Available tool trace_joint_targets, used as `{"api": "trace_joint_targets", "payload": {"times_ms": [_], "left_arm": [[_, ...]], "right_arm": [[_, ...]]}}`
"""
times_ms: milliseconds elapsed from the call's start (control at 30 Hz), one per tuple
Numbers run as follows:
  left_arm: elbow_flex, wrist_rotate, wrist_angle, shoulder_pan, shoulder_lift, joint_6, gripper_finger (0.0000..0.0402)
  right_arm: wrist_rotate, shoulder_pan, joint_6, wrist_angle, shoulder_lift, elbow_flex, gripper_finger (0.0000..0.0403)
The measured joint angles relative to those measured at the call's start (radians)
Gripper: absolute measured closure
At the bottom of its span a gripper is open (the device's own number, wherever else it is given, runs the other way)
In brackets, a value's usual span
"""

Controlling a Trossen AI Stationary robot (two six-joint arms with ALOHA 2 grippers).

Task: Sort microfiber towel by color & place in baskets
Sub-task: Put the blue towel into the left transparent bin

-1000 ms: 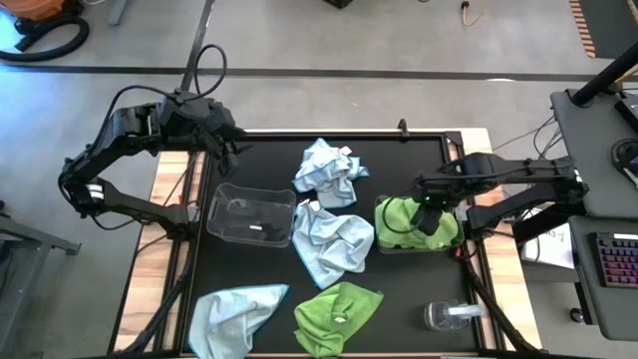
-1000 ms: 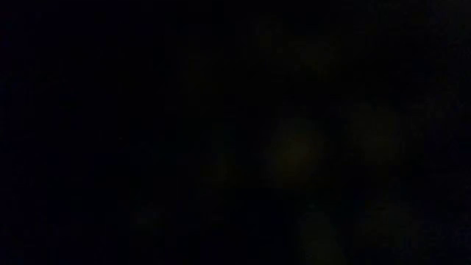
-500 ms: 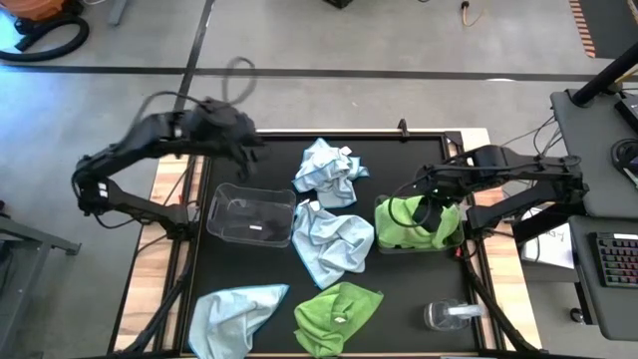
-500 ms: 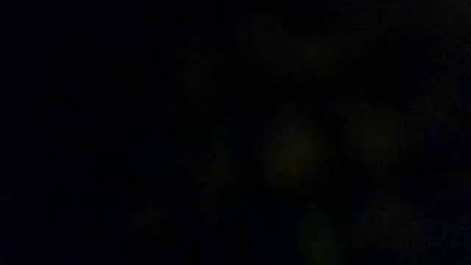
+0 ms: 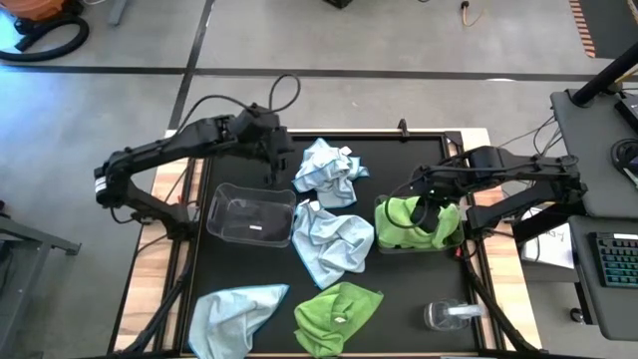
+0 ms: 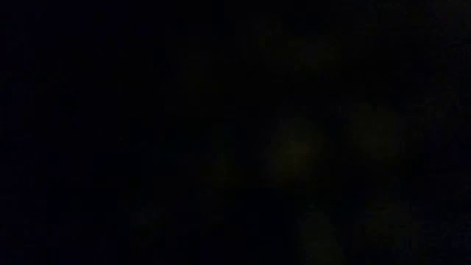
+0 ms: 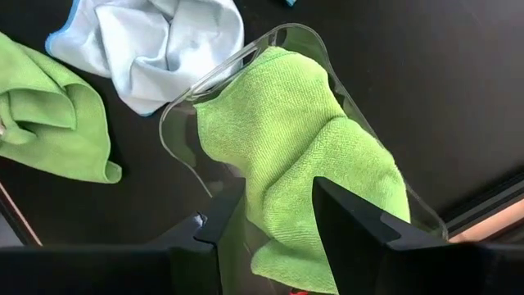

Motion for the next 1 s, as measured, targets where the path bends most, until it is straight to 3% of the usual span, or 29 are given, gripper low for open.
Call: {"api": "trace_joint_targets", "payload": {"times_ms": [500, 767, 1000], "left_arm": [[0.0, 0.344, 0.135, 0.171, 0.264, 0.078, 0.0255], [0.001, 0.422, 0.171, 0.185, 0.39, 0.074, 0.0255], [0.001, 0.451, 0.183, 0.186, 0.42, 0.085, 0.0255]], "right_arm": [[0.079, 0.0, -0.037, 0.008, 0.002, -0.002, 0.0266], [0.079, 0.0, -0.036, 0.008, 0.002, -0.003, 0.0266], [0.079, 0.0, -0.036, 0.019, 0.002, -0.003, 0.0266]]}}
